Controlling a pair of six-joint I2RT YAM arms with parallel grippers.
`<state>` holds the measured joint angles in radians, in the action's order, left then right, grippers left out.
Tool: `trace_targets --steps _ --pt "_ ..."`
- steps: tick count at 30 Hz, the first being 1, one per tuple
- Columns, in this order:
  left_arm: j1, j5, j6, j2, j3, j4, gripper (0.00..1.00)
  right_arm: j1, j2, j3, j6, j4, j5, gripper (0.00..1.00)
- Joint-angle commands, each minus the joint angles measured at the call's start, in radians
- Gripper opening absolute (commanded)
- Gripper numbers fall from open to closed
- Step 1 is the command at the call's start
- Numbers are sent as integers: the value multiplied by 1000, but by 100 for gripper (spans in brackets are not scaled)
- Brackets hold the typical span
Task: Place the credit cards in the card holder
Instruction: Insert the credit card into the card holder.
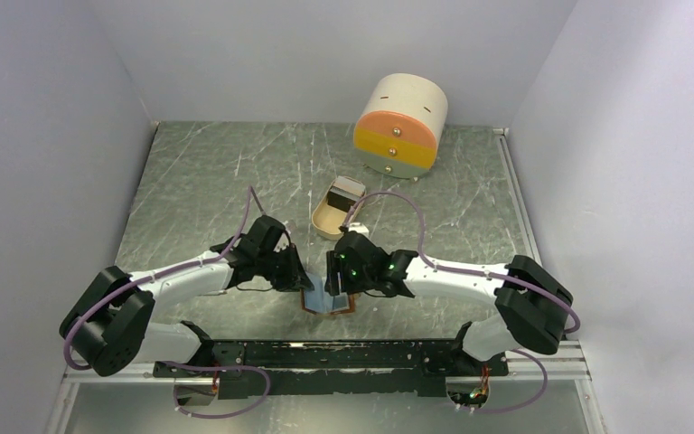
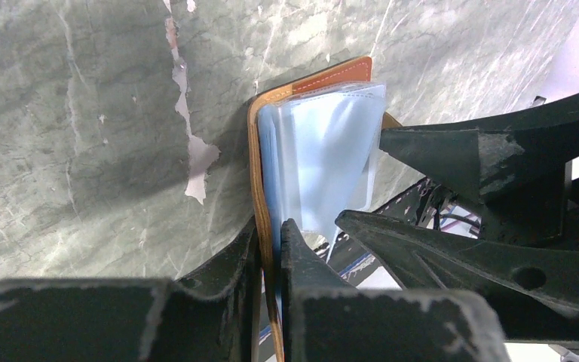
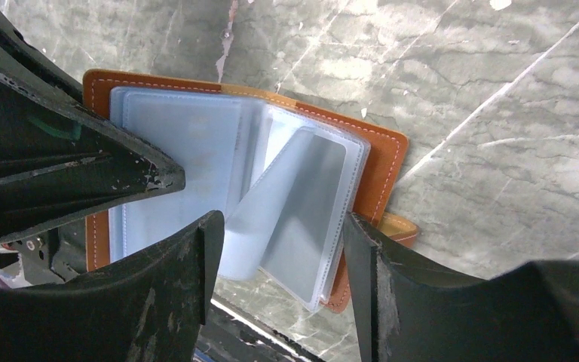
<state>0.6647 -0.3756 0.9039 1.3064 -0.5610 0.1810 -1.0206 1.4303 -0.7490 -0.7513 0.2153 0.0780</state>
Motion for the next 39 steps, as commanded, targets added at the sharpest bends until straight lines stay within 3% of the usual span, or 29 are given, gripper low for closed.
trace_targets --steps 1,11,21,25,29,36,39 --pt "7 2 -7 -2 7 -36 9 -4 9 -41 35 42 38 63" --pt "7 7 -3 4 20 -60 9 -9 19 -65 52 37 29 59" --pt "8 1 6 -1 23 -69 9 -30 43 -93 72 53 45 64" --pt "7 5 6 -8 29 -78 9 -32 48 -78 69 -4 -7 55" --pt "7 7 17 -9 38 -80 9 -29 31 -13 52 -164 -128 49" --pt "-36 -72 76 -74 114 -200 27 -24 6 99 25 -411 -263 52" --pt "-78 -143 121 -125 181 -311 36 -22 -7 141 13 -468 -282 47"
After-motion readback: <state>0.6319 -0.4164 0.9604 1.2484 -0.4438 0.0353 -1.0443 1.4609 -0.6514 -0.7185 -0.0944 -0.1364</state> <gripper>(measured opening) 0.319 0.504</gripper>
